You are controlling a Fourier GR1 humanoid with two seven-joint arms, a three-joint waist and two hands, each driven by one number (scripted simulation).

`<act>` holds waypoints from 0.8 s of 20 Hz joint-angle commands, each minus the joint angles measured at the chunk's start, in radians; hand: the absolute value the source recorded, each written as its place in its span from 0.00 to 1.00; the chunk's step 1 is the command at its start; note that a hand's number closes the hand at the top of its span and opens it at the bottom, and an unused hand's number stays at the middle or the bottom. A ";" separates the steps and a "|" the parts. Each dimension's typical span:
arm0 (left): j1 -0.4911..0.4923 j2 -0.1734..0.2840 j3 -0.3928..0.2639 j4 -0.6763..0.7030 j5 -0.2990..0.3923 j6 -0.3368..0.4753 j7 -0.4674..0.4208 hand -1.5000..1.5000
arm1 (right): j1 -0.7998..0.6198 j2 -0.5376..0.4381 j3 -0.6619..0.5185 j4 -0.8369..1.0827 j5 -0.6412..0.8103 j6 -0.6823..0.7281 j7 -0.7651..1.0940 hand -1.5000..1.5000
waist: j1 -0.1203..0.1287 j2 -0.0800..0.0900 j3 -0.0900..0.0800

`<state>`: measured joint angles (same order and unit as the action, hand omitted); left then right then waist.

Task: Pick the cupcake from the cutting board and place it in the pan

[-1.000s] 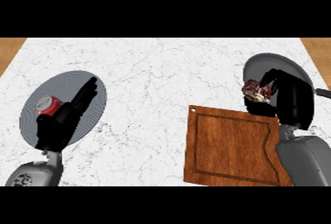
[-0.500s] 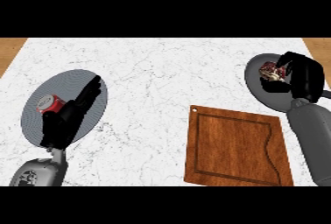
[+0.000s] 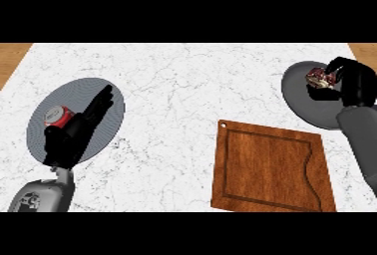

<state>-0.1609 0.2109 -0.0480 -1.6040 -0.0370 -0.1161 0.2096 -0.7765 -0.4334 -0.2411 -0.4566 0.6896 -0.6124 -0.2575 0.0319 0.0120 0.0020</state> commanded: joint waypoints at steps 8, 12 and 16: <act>-0.029 -0.017 -0.026 -0.019 -0.012 -0.009 0.007 0.50 | -0.105 -0.096 -0.064 0.273 -0.025 0.215 0.084 0.00 | 0.048 0.020 0.004; -0.037 -0.022 -0.013 -0.004 0.002 -0.010 0.002 0.50 | -0.077 -0.098 -0.182 0.238 -0.153 0.239 -0.064 0.00 | 0.041 0.023 0.007; -0.039 -0.011 -0.011 0.004 -0.008 -0.012 0.013 0.50 | -0.103 -0.101 -0.297 0.203 -0.275 0.262 -0.148 0.00 | 0.033 0.021 0.008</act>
<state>-0.1948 0.1937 -0.0644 -1.6036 -0.0486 -0.1221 0.2132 -0.8596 -0.5122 -0.4440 -0.2341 0.5140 -0.3941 -0.3293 0.0681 0.0322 0.0084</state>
